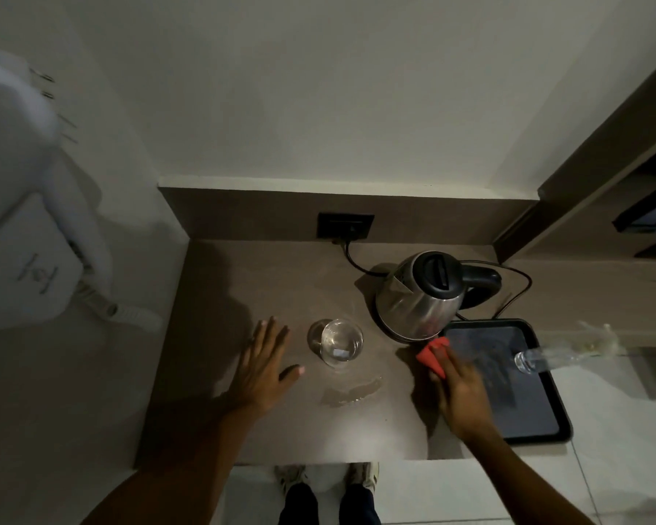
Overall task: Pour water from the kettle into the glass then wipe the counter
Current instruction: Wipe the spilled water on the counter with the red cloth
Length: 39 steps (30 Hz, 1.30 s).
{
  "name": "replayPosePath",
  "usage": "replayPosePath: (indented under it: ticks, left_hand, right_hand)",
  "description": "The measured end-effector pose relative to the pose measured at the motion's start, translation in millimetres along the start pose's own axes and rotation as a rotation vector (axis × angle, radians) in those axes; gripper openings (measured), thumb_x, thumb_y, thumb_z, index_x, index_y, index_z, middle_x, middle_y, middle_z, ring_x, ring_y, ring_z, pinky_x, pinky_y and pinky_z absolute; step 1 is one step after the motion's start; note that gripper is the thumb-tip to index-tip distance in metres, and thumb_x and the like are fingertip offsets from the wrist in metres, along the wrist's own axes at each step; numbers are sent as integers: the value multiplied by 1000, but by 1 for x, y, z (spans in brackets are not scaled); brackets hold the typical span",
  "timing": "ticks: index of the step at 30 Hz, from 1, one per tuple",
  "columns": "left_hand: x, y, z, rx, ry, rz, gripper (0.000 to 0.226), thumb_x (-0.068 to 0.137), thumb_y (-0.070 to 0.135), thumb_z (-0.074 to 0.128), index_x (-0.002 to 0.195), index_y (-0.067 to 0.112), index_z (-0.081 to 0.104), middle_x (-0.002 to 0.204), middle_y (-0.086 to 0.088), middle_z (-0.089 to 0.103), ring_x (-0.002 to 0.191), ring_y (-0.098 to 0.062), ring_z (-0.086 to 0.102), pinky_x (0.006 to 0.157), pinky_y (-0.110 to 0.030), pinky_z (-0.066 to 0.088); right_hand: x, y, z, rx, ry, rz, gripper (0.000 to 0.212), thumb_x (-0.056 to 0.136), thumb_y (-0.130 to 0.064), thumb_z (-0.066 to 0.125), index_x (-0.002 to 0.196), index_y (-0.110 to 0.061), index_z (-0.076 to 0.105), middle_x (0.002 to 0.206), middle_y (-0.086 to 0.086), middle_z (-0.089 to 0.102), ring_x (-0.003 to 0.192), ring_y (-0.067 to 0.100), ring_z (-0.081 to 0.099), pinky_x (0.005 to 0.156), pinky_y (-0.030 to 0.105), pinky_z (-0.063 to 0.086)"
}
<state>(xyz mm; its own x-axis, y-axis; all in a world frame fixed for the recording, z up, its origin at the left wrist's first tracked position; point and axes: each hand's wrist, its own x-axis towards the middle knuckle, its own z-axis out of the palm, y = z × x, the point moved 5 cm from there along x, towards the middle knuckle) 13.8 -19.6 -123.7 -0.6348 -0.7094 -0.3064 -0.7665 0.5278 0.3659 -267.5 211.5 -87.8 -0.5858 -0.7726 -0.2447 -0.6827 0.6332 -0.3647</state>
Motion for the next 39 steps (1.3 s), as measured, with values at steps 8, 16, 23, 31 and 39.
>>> replayPosePath:
  ticks: [8,16,23,31,39]
  left_hand:
    - [-18,-40,9,200,-46,61,105,67,89,-17,153,30,-11,164,-8,-23,155,-28,-14,123,-41,-8]
    - [-16,-51,19,227,42,96,87,85,77,29,157,29,20,169,-8,7,156,-26,9,123,-43,6]
    - [-14,-57,28,228,33,72,87,86,81,22,158,36,5,170,-1,-8,157,-19,-7,126,-44,2]
    - [-13,-60,30,214,69,71,85,85,84,14,156,40,-4,171,-2,-4,157,-20,-4,125,-43,0]
    - [-14,-58,32,195,98,84,86,86,78,28,157,38,4,171,-3,-3,158,-22,-2,125,-43,1]
  right_hand:
    - [2,-43,41,-116,10,-22,60,99,-42,41,153,-21,23,159,10,26,143,32,28,110,51,31]
    - [3,-59,58,-93,67,89,62,91,-45,35,146,-16,39,152,17,38,138,40,33,102,60,34]
    - [-1,-77,70,-86,29,143,67,87,-29,64,146,-17,37,156,16,32,141,42,26,107,65,27]
    - [-39,-115,97,-23,48,109,66,77,-37,54,140,-21,44,148,13,44,135,37,37,100,58,39]
    - [-57,-164,121,-10,-34,-14,67,78,-29,67,141,-17,48,149,13,44,139,36,36,101,58,39]
